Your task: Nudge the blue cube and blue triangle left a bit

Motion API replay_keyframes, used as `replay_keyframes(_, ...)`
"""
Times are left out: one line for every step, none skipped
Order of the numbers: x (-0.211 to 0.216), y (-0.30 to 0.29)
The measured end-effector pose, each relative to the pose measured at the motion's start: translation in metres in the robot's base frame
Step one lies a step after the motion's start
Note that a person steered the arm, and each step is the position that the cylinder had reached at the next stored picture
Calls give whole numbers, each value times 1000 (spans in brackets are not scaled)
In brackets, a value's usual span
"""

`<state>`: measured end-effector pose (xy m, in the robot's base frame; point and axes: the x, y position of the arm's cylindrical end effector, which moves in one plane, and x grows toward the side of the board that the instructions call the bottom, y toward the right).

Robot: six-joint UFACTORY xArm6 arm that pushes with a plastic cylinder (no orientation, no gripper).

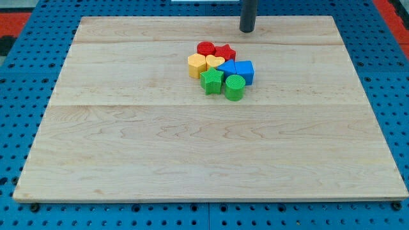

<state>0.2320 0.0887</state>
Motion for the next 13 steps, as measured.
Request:
replay_keyframes(0, 0)
replay_keyframes(-3, 0)
replay_keyframes(-8, 1)
replay_keyframes(-11, 16)
replay_keyframes(-11, 15)
replay_keyframes(-5, 20)
replay_keyframes(1, 33)
replay_keyframes(1, 33)
replay_keyframes(1, 35)
replay_keyframes(1, 35)
replay_keyframes(50, 35)
replay_keyframes(92, 35)
replay_keyframes(141, 26)
